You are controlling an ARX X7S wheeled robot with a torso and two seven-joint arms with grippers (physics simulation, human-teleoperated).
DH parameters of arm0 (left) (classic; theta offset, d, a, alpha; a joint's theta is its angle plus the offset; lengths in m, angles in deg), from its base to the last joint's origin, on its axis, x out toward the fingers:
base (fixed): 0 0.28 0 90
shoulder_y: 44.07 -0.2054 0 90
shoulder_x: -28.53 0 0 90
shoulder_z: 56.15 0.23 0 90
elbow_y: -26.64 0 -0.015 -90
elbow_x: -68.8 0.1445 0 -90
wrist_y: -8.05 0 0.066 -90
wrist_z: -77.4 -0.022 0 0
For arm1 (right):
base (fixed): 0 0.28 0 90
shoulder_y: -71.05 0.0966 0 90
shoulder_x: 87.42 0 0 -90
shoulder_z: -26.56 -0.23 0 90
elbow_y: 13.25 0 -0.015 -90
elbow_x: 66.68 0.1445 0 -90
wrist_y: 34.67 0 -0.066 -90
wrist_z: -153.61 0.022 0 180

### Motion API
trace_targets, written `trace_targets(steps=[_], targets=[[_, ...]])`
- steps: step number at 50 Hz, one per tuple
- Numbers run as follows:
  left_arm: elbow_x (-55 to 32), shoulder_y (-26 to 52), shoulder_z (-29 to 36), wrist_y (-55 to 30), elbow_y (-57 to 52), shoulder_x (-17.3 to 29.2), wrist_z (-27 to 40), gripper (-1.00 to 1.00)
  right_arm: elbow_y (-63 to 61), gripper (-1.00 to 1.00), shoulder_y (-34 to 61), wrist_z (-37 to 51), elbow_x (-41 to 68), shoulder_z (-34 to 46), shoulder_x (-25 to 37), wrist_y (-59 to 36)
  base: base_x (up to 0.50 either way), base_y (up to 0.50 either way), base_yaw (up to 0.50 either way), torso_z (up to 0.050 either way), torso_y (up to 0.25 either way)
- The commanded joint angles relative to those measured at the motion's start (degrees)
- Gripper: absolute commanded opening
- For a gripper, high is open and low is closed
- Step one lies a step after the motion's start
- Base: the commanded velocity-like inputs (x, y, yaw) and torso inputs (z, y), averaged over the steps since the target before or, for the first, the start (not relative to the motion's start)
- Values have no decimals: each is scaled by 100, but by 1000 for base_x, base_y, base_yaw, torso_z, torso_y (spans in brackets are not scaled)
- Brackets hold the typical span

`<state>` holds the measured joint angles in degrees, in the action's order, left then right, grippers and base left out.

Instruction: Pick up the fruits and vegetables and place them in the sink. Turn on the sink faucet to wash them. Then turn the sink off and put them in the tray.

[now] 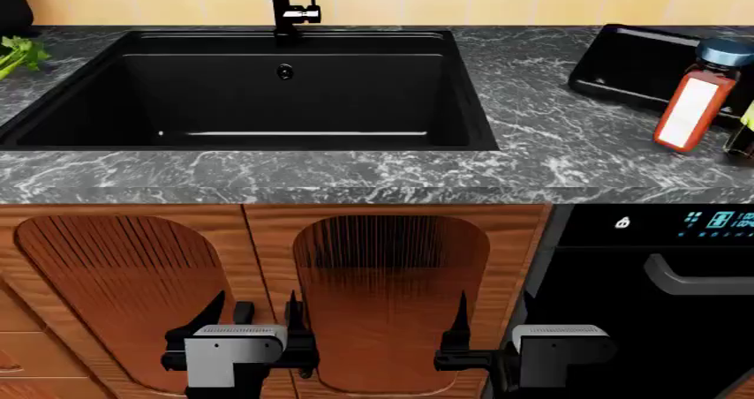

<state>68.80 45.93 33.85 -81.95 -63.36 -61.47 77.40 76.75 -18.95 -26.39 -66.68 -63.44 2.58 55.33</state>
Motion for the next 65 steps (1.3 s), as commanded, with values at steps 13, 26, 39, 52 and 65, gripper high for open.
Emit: trace_targets(steps=[13,26,39,52,65], targets=[[-294,-28,360,-672,-748,376,141,100,-288,100,59,333,194,390,308,-321,0,0,0,0,0],[-615,528,260,-2370,-2533,711,144,100,-2162,100,282,381,515,259,645,-1921,0,0,0,38,0],[-902,930,66,-3408,-3549,951,204,100,-3411,100,223,322,1085,-293,1009,-2654,0,-30,0,50,0],[-1201,1076,-341,-3886,-4038,1128,257,100,-4283,100,47,462,1578,-1198,1367,-3164,0,0,0,50,0],[-1455,1230,-643,-4296,-4425,1269,299,100,-4688,100,272,444,1824,-1137,1536,-3489,0,56,231,50,0]])
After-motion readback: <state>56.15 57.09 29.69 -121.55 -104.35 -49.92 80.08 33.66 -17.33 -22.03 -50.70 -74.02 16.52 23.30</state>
